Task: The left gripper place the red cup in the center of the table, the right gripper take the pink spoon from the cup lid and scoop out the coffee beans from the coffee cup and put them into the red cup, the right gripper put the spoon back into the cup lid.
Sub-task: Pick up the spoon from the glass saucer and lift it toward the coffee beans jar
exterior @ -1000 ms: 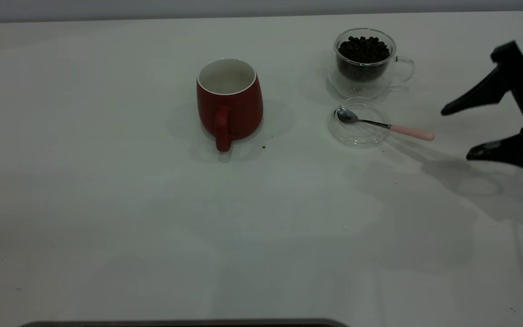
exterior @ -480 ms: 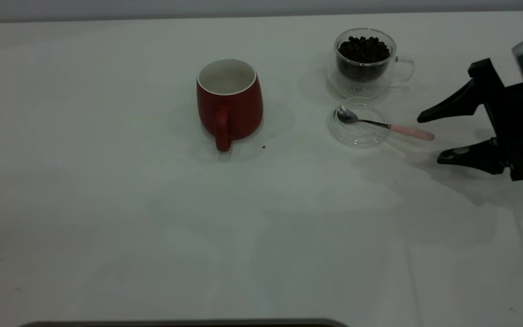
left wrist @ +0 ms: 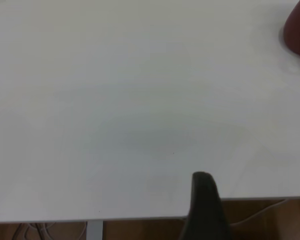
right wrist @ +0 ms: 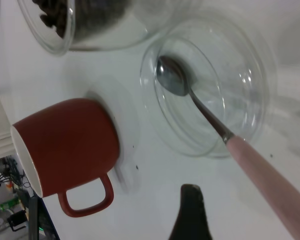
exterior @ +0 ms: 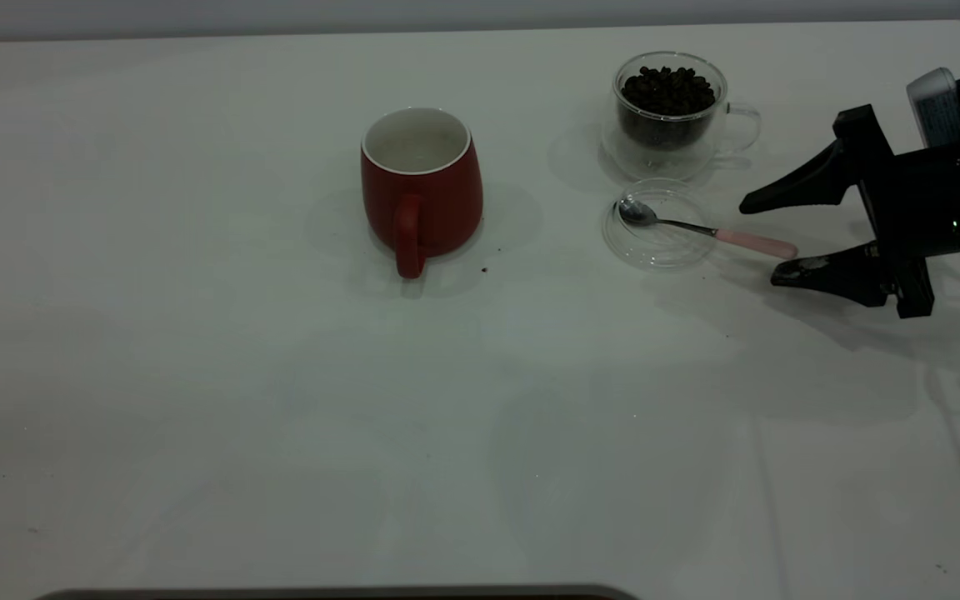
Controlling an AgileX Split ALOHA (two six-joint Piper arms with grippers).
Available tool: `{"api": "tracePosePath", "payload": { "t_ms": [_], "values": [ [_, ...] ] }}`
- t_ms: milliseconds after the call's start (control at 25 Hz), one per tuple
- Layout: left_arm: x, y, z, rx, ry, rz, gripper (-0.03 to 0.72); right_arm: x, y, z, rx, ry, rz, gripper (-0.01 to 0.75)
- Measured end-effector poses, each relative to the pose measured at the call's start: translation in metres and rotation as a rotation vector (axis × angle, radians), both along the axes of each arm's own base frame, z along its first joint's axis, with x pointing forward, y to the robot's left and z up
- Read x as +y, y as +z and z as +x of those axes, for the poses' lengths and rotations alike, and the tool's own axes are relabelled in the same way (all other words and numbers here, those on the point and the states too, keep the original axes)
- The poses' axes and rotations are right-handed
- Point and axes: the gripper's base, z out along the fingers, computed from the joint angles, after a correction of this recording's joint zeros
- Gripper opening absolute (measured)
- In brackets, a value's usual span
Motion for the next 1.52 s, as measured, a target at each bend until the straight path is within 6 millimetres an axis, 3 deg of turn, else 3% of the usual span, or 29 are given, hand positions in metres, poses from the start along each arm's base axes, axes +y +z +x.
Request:
{"api": "tracePosePath", "payload": {
  "t_ms": [600,880,1200,1520],
  "values": [
    [0.0,0.0,0.0,0.0,0.0,0.0,0.586,0.007,0.003,0.01,-0.032,0.022,0.005,0.518],
    [0.0,0.0,0.0,0.0,0.0,0.0,0.586,0.0,0.003,0.011,-0.047,0.014,-0.004,0.477],
    [0.0,0.0,0.0,0.0,-0.001,0.001,0.586,-0.001,0.004,0.013,-0.068,0.026,-0.014,0.377],
    [0.0,0.0,0.0,0.0,-0.001,0.002,0.586,-0.002,0.007,0.022,-0.101,0.029,-0.026,0.348]
  ]
}}
